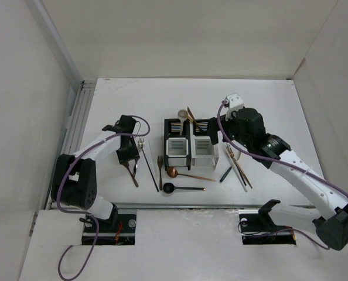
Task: Sort the eating utensils into containers
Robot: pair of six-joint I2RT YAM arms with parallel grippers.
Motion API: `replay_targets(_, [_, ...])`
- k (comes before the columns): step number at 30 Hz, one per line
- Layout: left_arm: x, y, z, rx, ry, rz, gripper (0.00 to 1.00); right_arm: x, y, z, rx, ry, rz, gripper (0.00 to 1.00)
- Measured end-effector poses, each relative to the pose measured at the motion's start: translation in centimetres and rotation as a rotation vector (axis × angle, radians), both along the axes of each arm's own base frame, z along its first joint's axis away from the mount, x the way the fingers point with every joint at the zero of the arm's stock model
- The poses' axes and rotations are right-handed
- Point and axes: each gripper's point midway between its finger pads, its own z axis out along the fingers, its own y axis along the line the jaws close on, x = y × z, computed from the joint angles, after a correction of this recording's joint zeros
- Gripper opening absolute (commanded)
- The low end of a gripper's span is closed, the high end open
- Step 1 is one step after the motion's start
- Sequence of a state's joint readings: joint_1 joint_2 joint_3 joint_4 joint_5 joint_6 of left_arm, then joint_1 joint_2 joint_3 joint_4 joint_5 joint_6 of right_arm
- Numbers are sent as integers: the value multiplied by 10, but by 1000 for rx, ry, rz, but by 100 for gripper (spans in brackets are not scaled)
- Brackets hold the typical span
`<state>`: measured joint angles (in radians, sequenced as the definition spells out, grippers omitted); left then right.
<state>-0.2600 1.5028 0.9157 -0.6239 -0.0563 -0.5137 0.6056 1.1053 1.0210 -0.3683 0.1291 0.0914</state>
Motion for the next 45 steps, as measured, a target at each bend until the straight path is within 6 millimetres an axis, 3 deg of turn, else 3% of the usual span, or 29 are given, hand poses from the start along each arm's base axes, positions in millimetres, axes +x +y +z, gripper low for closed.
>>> replay_targets(8, [-30, 9, -7, 15, 97, 39, 41, -9, -2, -4, 18, 20, -1, 95])
replay_targets(13, [-37, 11, -20, -9, 162, 78, 23, -13, -5, 6, 33, -4, 0, 95])
replay_targets(18, [-34, 10, -26, -31, 160, 101, 13, -17, -8, 17, 42, -37, 4, 95])
replay_targets(21, [-33, 10, -27, -46, 159, 116, 0, -19, -11, 22, 39, -54, 4, 95])
replay_targets(29, [-31, 11, -26, -88, 162, 133, 0, -18, -18, 19, -6, -62, -6, 95])
replay_targets(33, [-2, 15, -17, -91, 77, 93, 0, -16, -19, 18, -19, -64, -10, 95])
replay_targets(36, [49, 15, 16, -92, -85, 34, 0, -12, -17, 20, -16, -78, -14, 95])
replay_targets(37, [73, 13, 35, -96, -168, 8, 0, -10, -17, 21, -15, -85, -17, 95])
replay_targets(38, [107, 10, 65, -100, -299, -26, 0, -8, -17, 24, -12, -96, -21, 95])
replay_targets(39, [121, 8, 79, -103, -358, -39, 0, -6, -16, 26, -8, -108, -27, 95])
replay_targets(41, [162, -3, 129, -115, -553, -93, 0, -1, -17, 32, -1, -133, -41, 95])
replay_targets(43, [188, -23, 173, -141, -725, -157, 0, 3, -17, 39, 5, -158, -57, 95])
replay_targets(45, [199, -56, 207, -186, -864, -237, 0, 8, -18, 45, 7, -179, -69, 95])
